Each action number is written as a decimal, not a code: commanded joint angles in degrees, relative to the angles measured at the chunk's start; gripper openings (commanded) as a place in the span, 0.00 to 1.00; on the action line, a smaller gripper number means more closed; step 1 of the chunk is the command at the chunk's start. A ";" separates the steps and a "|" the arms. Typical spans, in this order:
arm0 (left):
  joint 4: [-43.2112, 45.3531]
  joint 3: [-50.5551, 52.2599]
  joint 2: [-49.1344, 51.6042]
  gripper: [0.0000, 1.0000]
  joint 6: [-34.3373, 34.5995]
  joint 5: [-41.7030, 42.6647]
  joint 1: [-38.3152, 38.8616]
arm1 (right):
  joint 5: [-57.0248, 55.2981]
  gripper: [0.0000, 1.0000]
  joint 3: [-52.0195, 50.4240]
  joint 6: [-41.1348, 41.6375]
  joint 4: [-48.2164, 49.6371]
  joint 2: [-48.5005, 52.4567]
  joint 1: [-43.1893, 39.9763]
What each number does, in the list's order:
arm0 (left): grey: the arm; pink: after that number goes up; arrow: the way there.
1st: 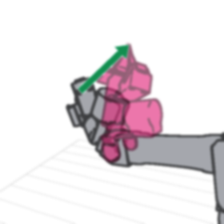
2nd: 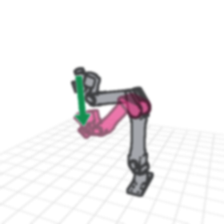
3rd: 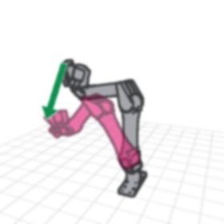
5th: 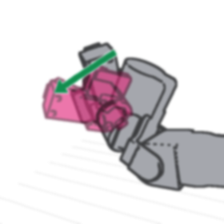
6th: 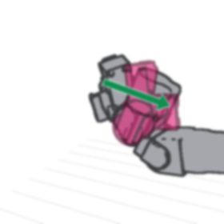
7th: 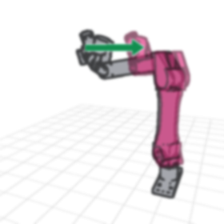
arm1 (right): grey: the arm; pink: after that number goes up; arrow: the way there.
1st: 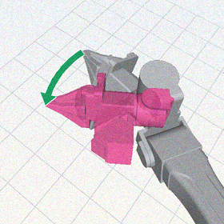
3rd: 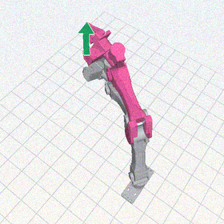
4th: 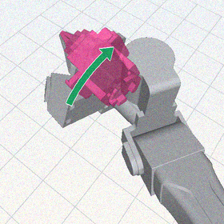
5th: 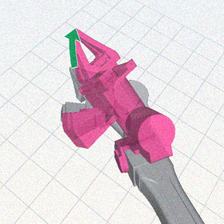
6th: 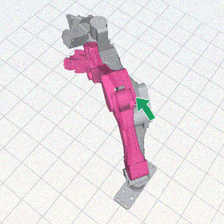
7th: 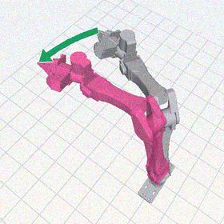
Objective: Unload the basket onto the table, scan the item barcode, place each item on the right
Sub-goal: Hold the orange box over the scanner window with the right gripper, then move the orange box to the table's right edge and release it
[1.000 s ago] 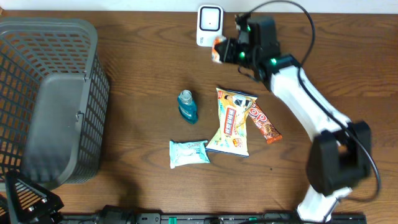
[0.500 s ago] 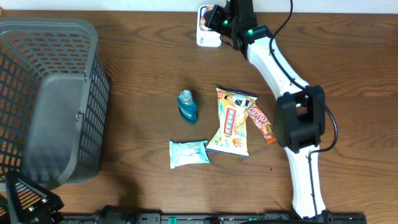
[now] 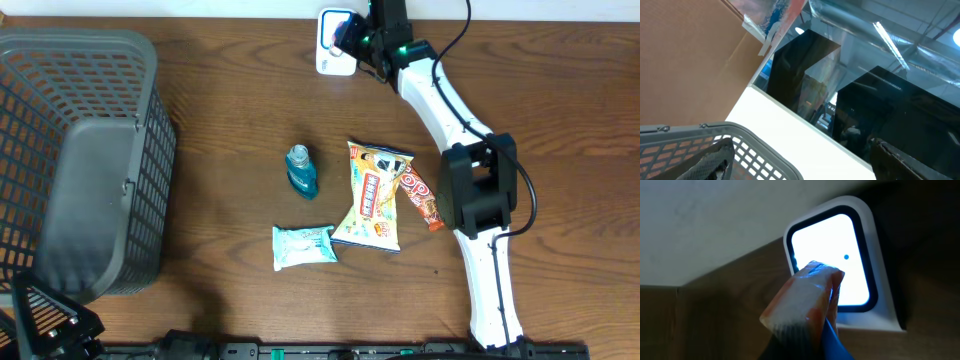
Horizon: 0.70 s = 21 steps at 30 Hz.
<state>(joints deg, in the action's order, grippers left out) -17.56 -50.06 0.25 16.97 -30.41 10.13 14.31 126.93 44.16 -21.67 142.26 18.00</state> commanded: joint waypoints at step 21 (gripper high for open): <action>0.31 5.97 -0.09 0.86 12.50 -0.72 -0.20 | -28.41 0.01 4.90 -11.76 -52.72 -11.41 -29.62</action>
<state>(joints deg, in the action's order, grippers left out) -17.61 -44.05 0.25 27.22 -30.39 10.13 -4.12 131.61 33.32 -73.30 131.52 -9.26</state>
